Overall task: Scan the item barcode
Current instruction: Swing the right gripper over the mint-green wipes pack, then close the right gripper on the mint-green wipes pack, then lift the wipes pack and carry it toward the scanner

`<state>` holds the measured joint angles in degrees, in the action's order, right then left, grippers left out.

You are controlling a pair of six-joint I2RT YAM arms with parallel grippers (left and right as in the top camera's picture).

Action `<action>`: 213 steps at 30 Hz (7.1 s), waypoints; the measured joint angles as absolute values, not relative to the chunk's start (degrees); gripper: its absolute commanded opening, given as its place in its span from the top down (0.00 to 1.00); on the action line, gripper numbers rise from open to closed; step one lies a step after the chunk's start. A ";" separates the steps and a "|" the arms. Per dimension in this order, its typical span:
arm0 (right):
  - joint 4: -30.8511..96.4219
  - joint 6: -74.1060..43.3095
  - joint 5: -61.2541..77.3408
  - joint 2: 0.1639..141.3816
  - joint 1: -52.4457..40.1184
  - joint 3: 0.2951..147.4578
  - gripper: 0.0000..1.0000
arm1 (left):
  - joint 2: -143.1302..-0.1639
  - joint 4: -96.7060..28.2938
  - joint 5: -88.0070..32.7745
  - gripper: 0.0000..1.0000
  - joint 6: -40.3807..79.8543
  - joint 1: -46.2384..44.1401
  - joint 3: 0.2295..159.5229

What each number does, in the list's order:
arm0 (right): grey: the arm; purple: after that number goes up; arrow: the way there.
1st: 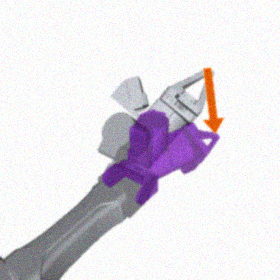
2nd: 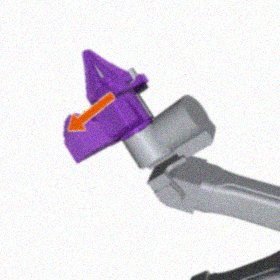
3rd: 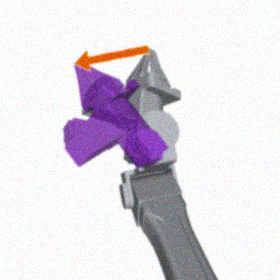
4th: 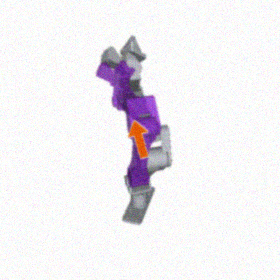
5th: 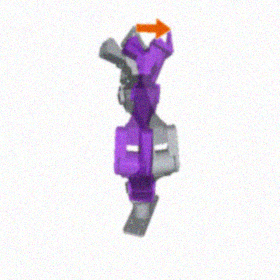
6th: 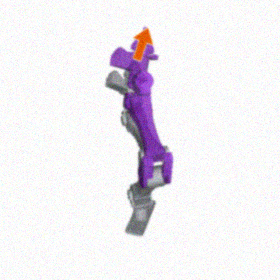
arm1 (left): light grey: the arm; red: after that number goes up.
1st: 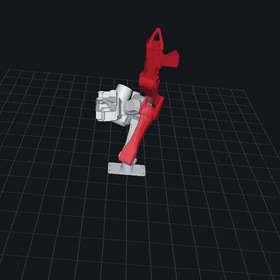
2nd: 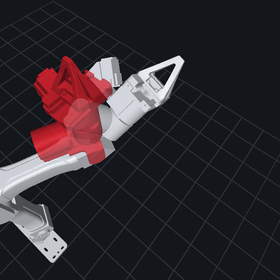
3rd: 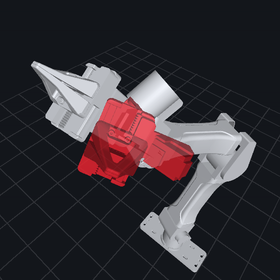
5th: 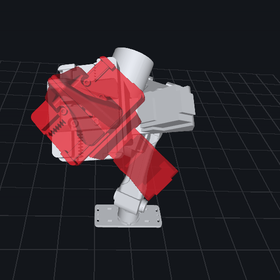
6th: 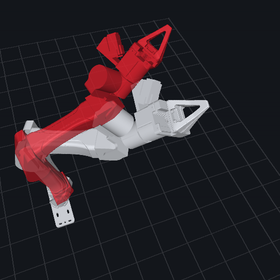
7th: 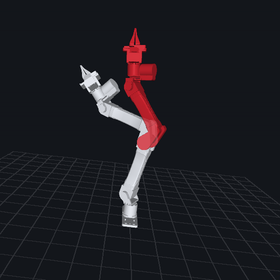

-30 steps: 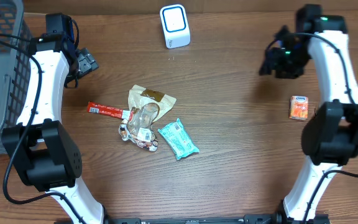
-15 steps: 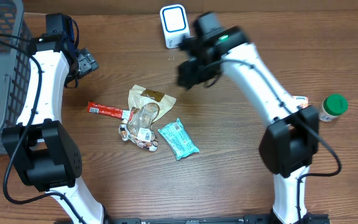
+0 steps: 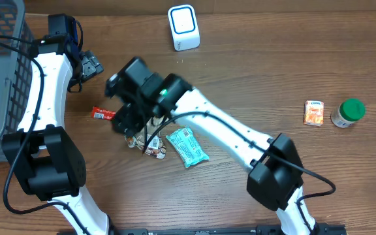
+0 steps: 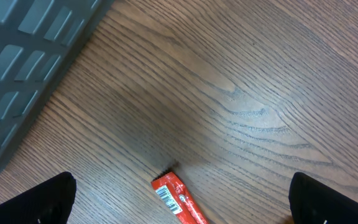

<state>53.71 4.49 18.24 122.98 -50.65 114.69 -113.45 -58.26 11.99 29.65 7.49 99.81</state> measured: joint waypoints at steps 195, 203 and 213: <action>56.45 -4.29 -10.50 121.64 -31.22 88.95 0.74 | -113.43 -58.24 11.99 0.00 29.65 7.49 99.81; 64.77 -4.56 -9.50 122.61 -31.20 92.16 0.58 | -113.45 -58.26 11.99 0.00 29.65 7.49 99.81; 70.76 -5.43 -9.17 123.09 -31.16 94.72 0.57 | -113.43 -58.26 11.99 0.00 29.65 7.49 99.81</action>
<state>70.76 -5.43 -9.17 123.09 -31.16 94.72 -113.43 -58.26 11.99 29.65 7.49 99.81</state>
